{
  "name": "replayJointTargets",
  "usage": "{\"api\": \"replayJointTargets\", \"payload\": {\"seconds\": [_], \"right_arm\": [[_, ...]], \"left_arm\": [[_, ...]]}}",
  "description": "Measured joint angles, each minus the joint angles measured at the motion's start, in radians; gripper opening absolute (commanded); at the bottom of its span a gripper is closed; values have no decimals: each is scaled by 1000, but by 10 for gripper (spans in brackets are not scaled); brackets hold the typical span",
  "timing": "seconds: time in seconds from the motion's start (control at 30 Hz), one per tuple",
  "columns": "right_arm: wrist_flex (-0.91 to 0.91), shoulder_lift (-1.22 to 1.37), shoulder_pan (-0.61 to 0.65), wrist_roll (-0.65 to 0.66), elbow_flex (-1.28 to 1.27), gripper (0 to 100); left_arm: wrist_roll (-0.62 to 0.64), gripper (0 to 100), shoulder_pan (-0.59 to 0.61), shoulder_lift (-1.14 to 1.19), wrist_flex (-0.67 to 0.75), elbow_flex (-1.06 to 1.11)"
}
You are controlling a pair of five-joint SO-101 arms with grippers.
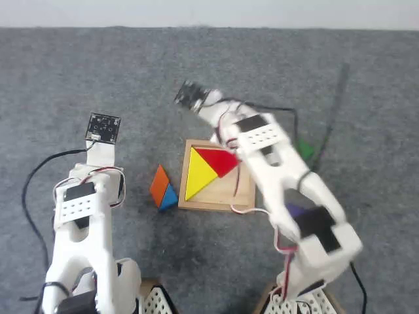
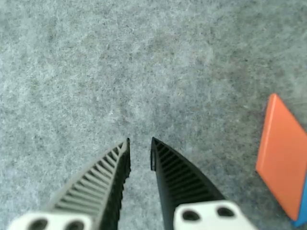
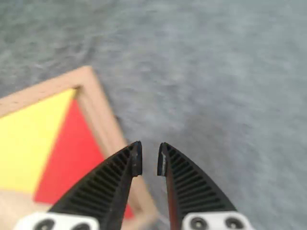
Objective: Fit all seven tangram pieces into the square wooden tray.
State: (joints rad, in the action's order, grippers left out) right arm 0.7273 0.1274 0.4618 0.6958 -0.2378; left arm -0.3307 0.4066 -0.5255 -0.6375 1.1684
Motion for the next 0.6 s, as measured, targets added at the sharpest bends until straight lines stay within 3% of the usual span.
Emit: {"api": "replayJointTargets", "payload": {"seconds": [0.27,0.6], "right_arm": [[176,-253,26,-57,-215,76],[31,-15,31,-98,-265,76]], "left_arm": [[0,70,0,0,0,0],[0,70,0,0,0,0]]}}
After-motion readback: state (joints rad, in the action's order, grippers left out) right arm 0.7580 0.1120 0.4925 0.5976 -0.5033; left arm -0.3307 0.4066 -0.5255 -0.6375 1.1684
